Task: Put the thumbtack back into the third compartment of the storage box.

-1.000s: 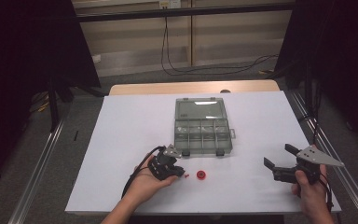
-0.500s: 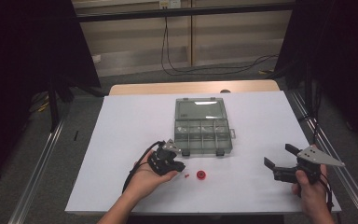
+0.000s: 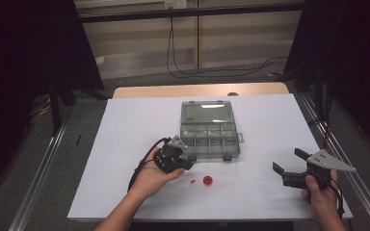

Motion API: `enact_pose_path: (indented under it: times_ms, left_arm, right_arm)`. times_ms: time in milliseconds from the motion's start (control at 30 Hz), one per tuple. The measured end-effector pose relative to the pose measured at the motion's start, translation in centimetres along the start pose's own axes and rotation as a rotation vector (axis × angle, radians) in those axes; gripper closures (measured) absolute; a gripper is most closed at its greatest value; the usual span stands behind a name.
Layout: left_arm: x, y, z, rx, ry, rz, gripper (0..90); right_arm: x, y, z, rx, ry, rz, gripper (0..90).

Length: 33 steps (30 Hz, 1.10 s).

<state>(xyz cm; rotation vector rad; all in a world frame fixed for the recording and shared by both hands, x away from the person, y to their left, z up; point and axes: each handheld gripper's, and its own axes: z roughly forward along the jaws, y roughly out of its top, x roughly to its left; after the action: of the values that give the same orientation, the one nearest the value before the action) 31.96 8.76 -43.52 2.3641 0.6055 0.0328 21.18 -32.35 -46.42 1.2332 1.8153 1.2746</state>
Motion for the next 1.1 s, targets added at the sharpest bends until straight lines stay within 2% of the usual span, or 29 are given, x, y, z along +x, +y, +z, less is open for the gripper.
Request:
enact_pose_path:
  times_ms: [333,367,900,967,1000,1067,1100]
  left_arm:
    - [0.1,1.1,0.1,-0.001,-0.009,0.018,84.1]
    - [0.1,1.2,0.2,-0.008,-0.009,0.008,84.1]
    - [0.8,2.6,0.5,-0.014,-0.020,0.005,84.1]
    - [0.8,2.8,0.5,-0.016,-0.015,0.006,84.1]
    - [0.9,2.9,0.5,-0.006,-0.010,0.020,84.1]
    - [0.8,3.1,0.6,-0.014,-0.009,0.007,84.1]
    - [0.9,3.2,0.6,-0.006,-0.004,0.016,84.1]
  right_arm:
    - [0.0,0.0,0.0,-0.001,-0.001,0.000,3.3]
    - [0.0,0.0,0.0,-0.001,-0.001,-0.003,3.2]
    - [-0.1,0.0,0.0,0.000,0.002,-0.001,3.3]
    - [0.0,0.0,0.0,0.001,0.001,-0.004,3.2]
    - [0.0,0.0,0.0,0.001,0.001,-0.004,3.2]
    - [0.0,0.0,0.0,0.001,0.002,-0.004,3.2]
    - [0.0,0.0,0.0,0.002,0.001,-0.003,3.3]
